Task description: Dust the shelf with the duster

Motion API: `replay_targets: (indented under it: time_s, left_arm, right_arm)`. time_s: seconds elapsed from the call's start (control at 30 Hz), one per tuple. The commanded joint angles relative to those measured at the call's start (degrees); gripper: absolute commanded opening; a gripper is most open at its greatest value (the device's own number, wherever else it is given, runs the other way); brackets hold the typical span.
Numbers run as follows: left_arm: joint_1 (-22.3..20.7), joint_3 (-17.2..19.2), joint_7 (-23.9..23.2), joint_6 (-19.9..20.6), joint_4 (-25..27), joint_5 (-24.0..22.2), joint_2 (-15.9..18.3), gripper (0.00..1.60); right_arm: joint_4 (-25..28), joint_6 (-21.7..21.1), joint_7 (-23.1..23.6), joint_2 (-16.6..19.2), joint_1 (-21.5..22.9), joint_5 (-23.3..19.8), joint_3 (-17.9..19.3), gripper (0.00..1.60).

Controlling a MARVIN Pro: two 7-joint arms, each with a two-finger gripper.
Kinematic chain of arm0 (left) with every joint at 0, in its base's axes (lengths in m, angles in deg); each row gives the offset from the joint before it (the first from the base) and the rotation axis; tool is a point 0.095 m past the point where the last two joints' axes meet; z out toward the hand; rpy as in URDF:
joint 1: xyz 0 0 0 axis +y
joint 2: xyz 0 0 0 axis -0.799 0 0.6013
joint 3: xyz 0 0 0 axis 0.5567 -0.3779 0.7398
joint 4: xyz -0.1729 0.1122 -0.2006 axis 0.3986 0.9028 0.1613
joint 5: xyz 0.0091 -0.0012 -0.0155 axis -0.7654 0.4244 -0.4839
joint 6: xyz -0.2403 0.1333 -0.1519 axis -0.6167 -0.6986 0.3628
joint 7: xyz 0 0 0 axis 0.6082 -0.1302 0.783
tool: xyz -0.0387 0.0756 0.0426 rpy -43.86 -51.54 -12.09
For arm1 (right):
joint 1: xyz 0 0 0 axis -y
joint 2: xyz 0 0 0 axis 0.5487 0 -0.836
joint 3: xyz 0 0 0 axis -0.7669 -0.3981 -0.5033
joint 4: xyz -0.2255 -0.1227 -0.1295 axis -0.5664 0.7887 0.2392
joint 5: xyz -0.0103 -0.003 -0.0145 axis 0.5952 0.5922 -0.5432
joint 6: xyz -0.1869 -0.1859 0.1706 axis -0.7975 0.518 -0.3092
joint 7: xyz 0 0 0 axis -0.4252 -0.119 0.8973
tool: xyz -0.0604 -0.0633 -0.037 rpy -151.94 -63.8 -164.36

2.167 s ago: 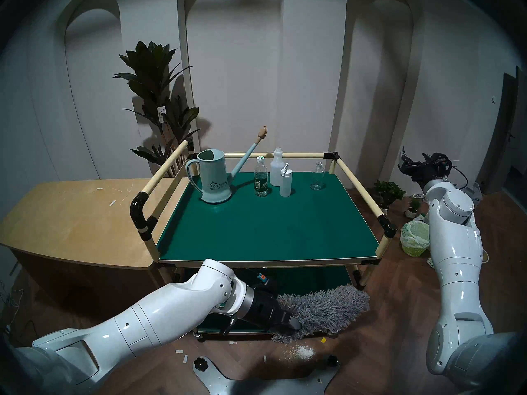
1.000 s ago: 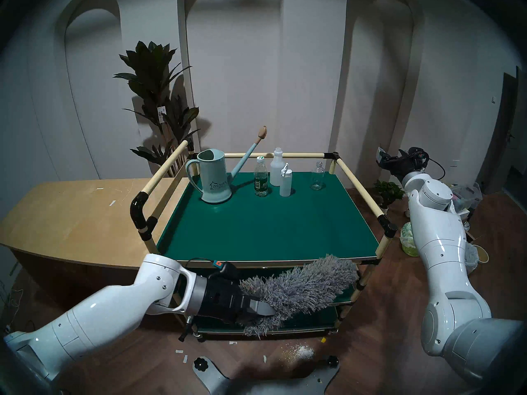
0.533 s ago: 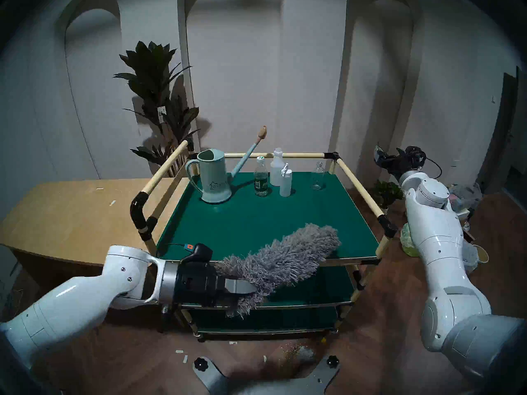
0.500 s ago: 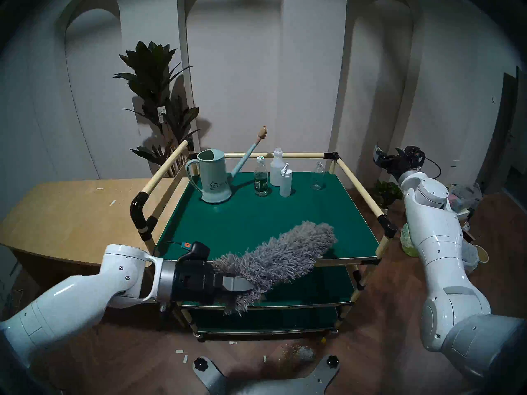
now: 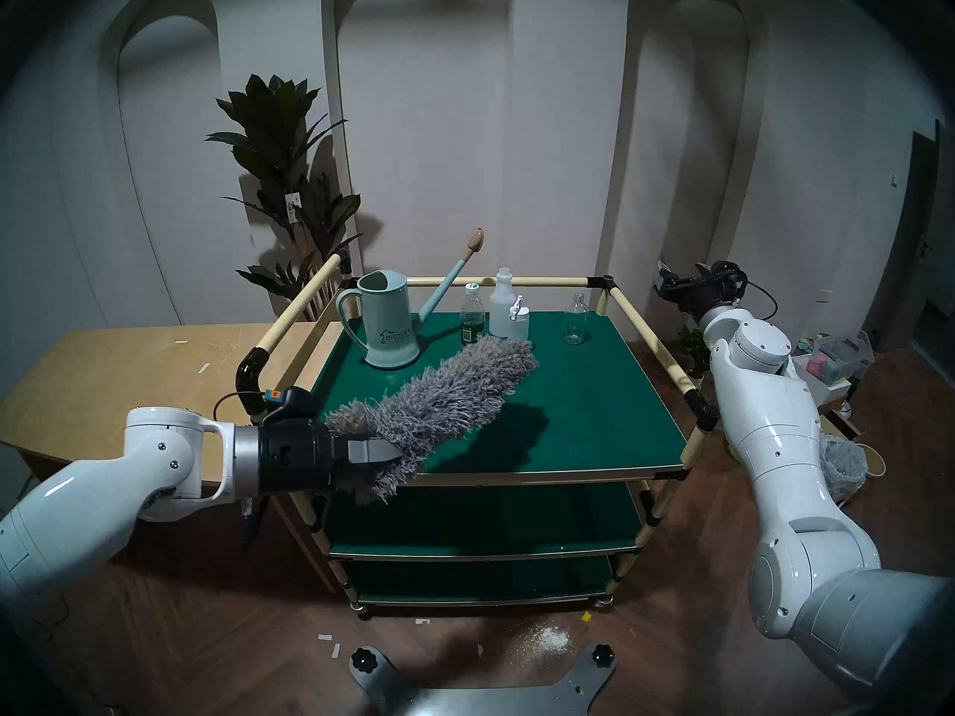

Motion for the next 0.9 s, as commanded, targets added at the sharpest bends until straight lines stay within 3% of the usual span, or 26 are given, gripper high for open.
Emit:
replay_targets:
  time_s: [0.0,0.43,0.63,0.83,0.87]
  left_arm:
    - [5.01,7.98,-0.86,-3.37,-1.93,-1.35,3.20,0.00]
    - [7.74,20.24,-1.12,-6.18,-9.13,-0.12,2.46,0.00]
    - [8.35,25.51,-3.20,-6.04,-7.60,1.09,0.94,0.00]
    - [11.74,33.49,-3.54,-4.41,-6.87,3.56,-3.19,0.00]
    - [10.70,32.50,-3.45,-4.65,-7.53,3.95,-3.55,0.00]
  right_arm:
    - [2.26,0.67,-0.54,-1.43,1.76,0.41,-1.17,1.60]
    - [5.09,0.28,-1.48,-3.90,0.64,1.19,-4.36,1.60]
    - [6.20,-0.01,-2.05,-4.35,0.17,1.53,-5.38,1.60]
    - [7.12,-0.21,-2.74,-4.25,-0.48,1.96,-5.95,1.60]
    - [7.22,-0.23,-2.81,-4.25,-0.59,2.00,-6.03,1.60]
